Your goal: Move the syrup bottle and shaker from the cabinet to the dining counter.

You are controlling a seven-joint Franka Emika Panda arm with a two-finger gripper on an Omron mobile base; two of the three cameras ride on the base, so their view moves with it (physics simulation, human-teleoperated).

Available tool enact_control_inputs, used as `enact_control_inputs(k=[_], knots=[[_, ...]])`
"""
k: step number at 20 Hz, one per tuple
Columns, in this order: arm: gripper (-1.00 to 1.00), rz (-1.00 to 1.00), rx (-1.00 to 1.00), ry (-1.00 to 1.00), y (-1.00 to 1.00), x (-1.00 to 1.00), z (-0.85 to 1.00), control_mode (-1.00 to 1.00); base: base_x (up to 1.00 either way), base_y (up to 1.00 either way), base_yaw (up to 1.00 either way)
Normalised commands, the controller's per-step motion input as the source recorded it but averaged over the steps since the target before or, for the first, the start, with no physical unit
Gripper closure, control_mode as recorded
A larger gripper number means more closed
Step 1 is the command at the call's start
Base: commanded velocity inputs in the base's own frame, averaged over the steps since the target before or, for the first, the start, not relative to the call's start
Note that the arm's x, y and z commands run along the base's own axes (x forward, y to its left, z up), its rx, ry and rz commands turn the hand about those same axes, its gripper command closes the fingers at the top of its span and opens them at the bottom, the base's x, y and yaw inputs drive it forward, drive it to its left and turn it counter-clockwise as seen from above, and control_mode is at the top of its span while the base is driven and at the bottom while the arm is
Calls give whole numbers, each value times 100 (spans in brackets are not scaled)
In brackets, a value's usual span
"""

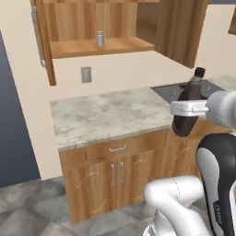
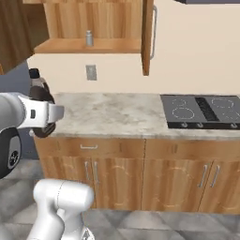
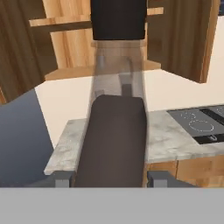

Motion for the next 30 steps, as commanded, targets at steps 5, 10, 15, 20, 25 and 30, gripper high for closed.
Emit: enact_control_inputs(k=[5, 10, 15, 20, 25, 30], knots=[[100, 0, 0, 0, 0, 0, 0, 100, -3, -22, -90], [100, 0, 0, 0, 0, 0, 0, 100, 0, -27, -91], [100, 0, 0, 0, 0, 0, 0, 100, 0, -39, -87], [100, 0, 0, 0, 0, 0, 0, 100, 0, -40, -86], [100, 0, 0, 0, 0, 0, 0, 100, 0, -37, -84], [100, 0, 0, 0, 0, 0, 0, 100, 0, -35, -83]])
